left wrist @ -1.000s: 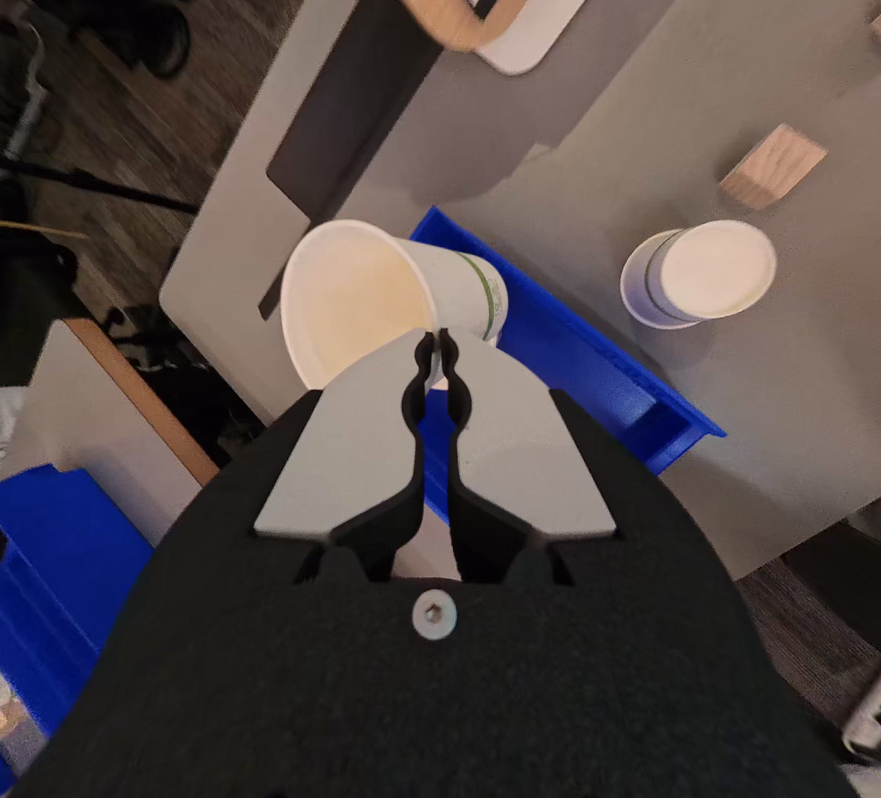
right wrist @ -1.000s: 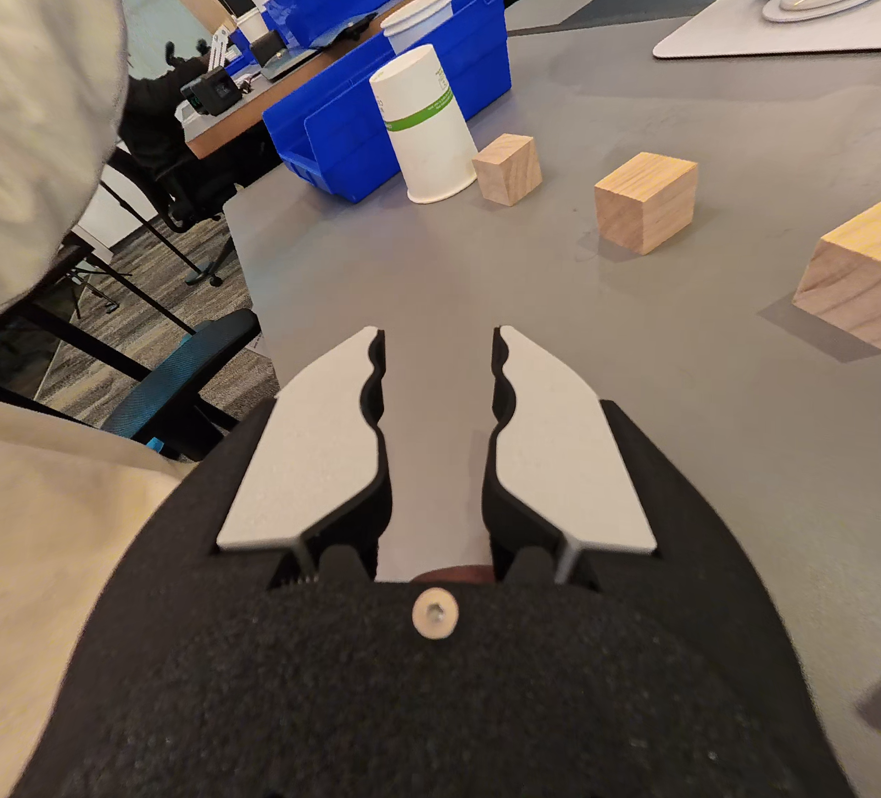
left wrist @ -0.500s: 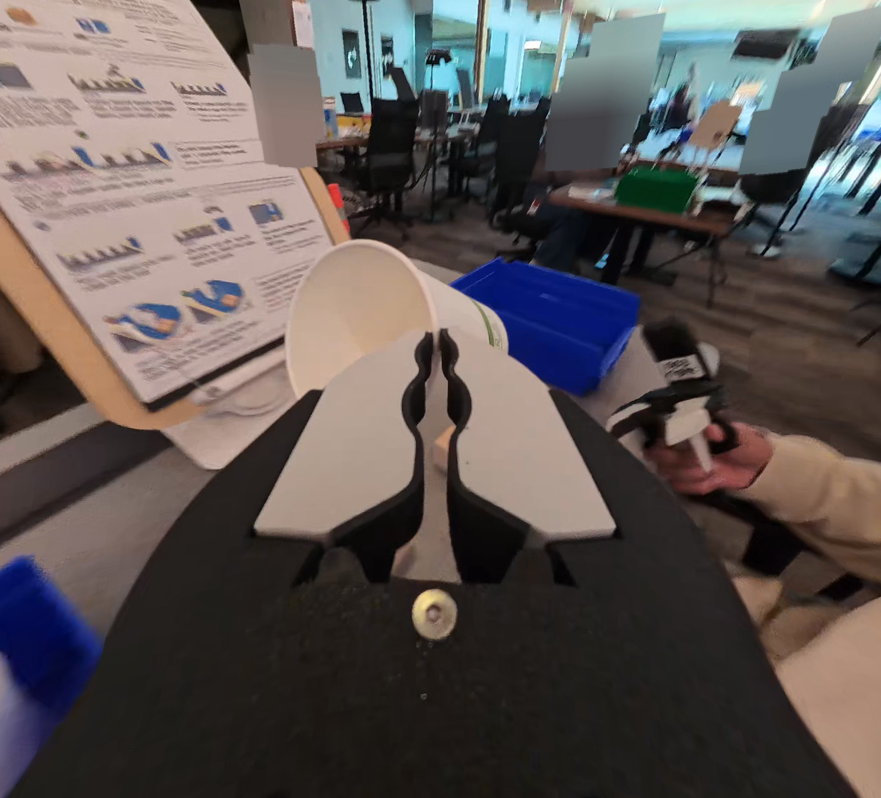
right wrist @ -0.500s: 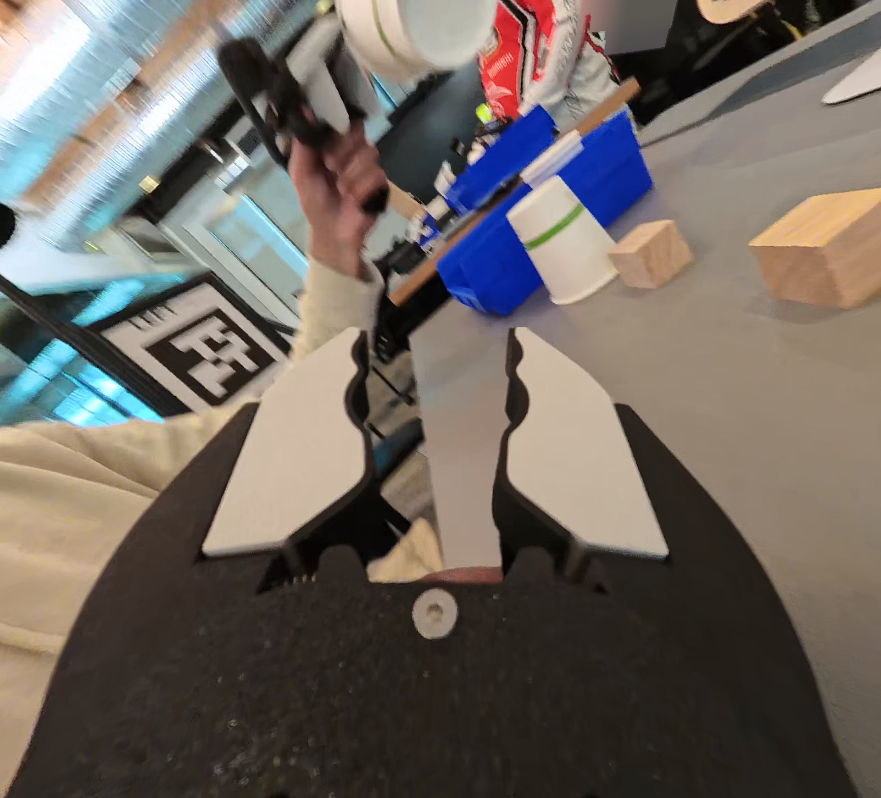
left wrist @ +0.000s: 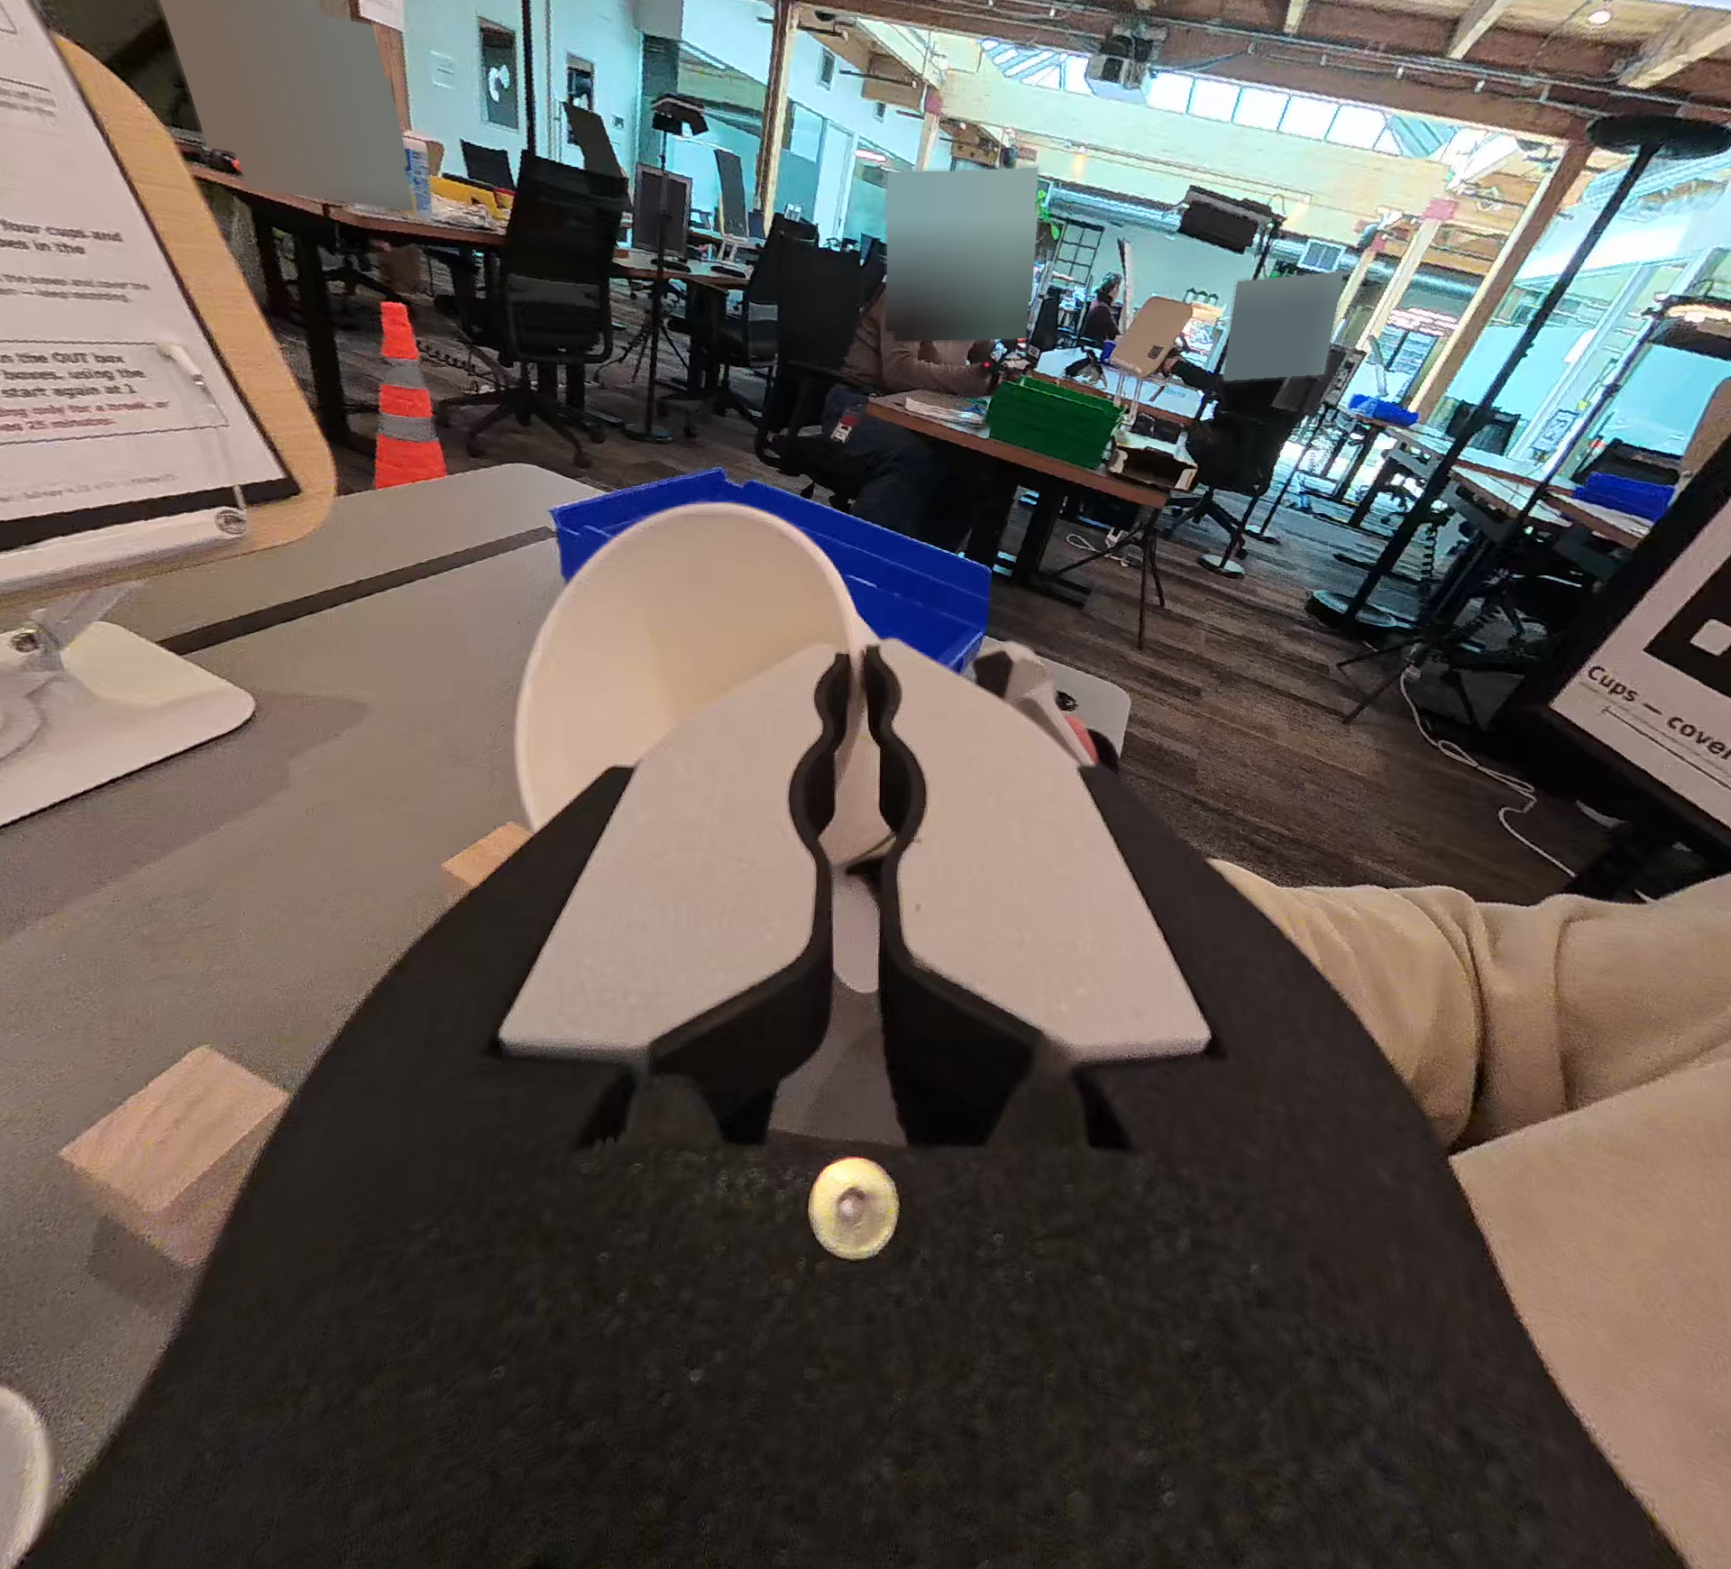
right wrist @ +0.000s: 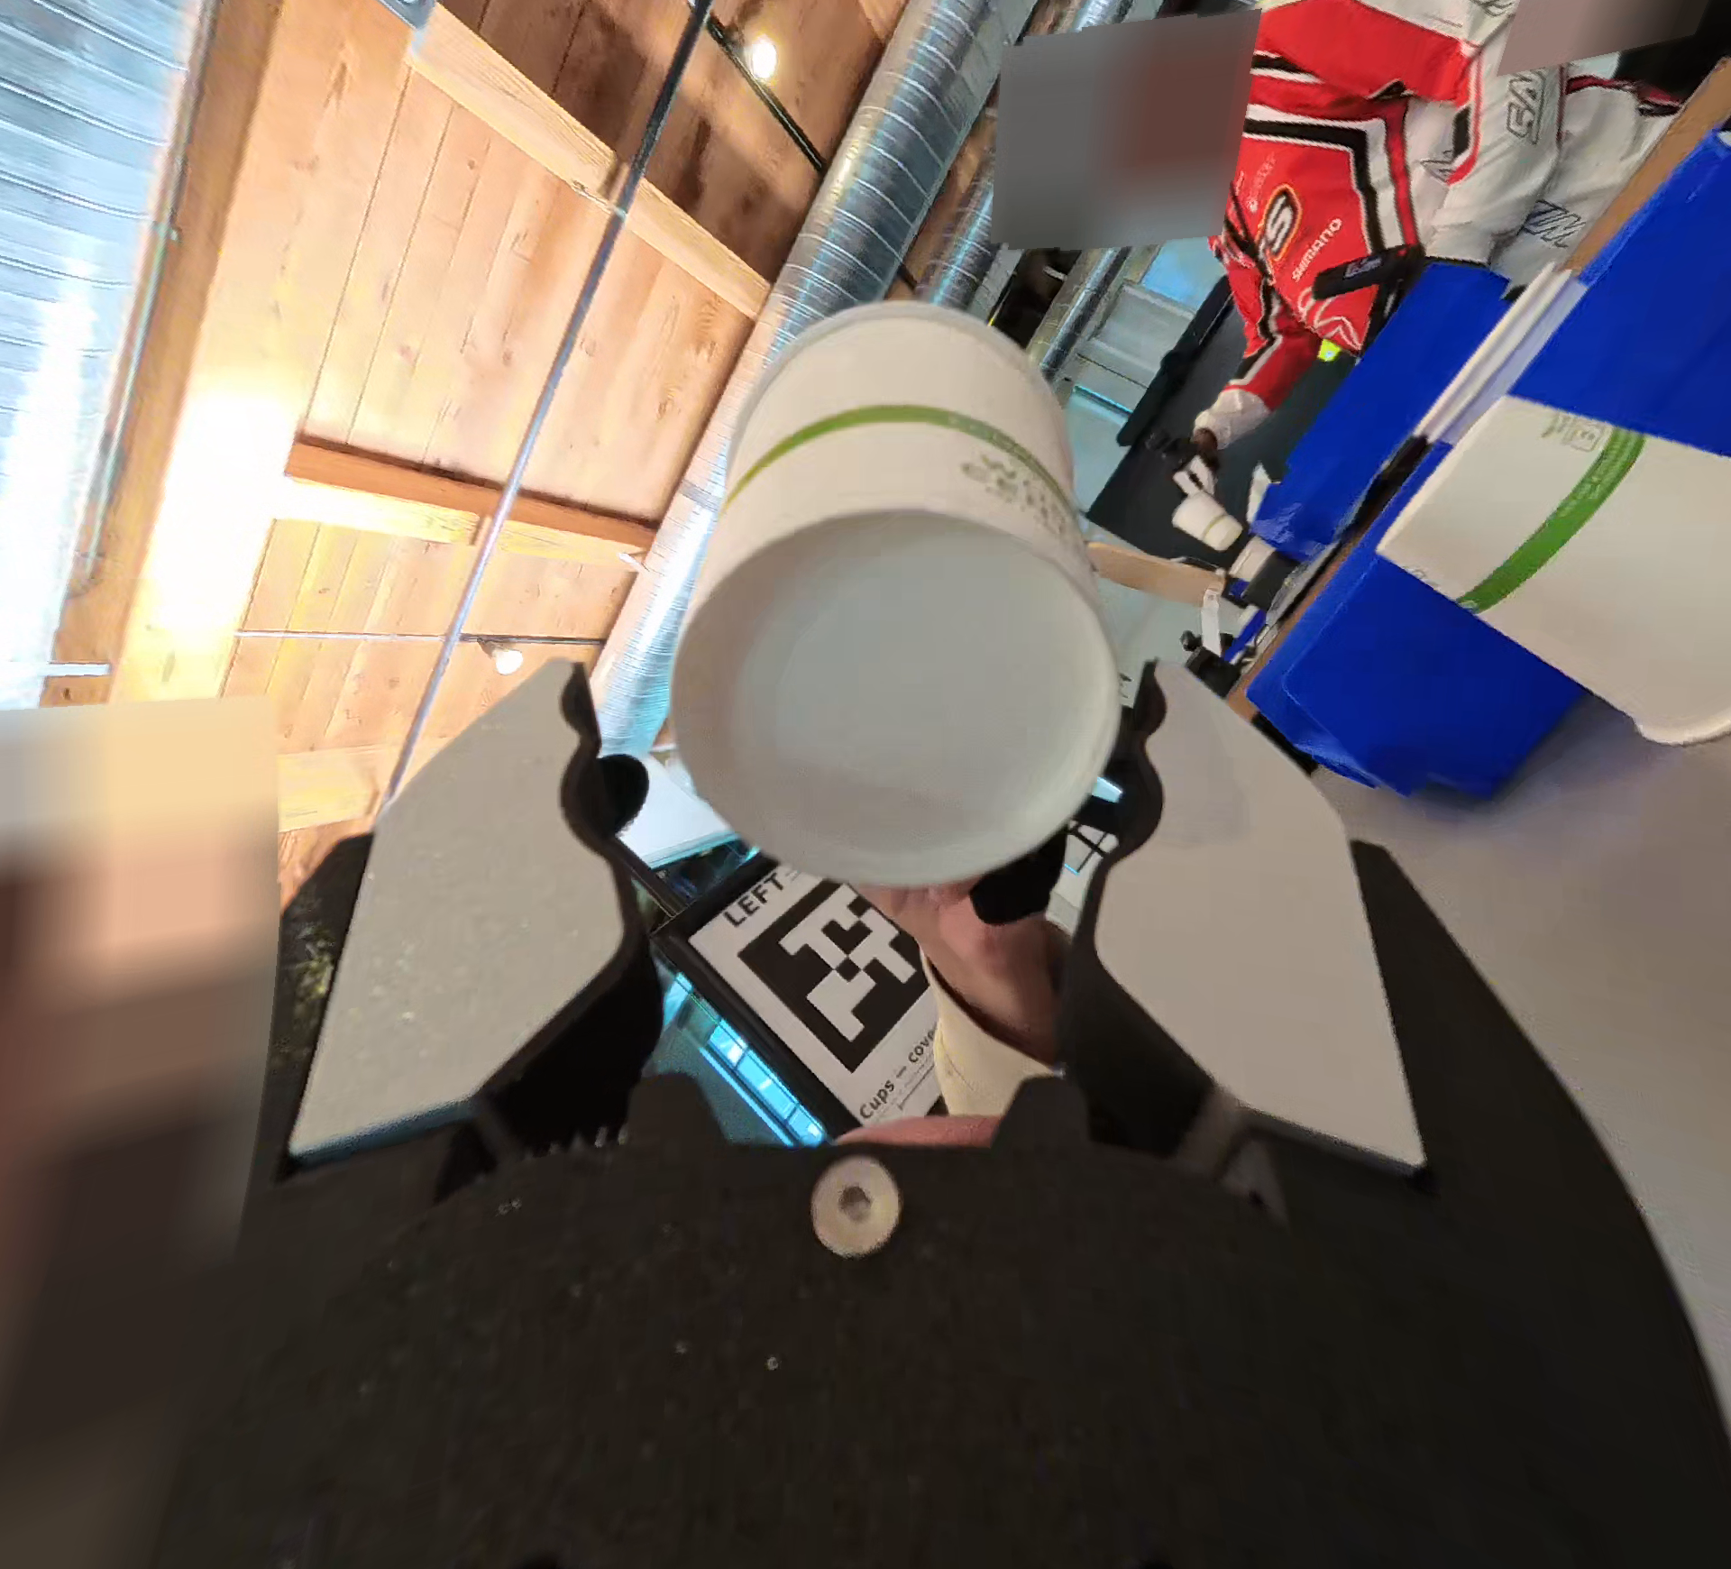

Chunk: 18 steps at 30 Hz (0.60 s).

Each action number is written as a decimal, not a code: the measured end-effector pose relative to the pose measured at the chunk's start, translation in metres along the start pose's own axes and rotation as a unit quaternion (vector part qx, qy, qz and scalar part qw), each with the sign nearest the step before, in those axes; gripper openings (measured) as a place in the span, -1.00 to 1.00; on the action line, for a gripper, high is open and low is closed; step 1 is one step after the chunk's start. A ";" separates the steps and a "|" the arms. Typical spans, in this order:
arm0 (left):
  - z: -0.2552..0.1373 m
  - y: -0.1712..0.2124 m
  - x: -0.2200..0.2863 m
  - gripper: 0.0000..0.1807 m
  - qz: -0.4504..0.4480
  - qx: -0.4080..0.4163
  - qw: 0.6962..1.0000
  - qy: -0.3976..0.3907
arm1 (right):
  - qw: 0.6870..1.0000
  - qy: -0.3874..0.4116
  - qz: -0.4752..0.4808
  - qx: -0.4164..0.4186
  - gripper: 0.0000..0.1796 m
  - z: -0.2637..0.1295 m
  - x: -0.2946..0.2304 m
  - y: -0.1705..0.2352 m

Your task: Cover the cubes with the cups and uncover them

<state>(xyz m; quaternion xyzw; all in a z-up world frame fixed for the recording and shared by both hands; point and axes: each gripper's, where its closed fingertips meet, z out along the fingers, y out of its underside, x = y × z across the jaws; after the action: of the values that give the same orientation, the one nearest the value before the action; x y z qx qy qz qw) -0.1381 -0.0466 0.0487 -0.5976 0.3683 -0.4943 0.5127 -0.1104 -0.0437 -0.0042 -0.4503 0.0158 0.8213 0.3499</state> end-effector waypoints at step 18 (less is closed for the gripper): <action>-0.059 0.119 0.014 -0.18 0.050 -0.222 0.974 -0.005 | 0.980 0.123 -0.151 -0.051 -0.01 -0.039 0.020 -0.009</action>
<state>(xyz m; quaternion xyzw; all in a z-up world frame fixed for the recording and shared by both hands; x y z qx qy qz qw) -0.1836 -0.0983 -0.0658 -0.6798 0.4961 -0.3709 0.3928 -0.0836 -0.0385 -0.0399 -0.5621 -0.0512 0.6973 0.4417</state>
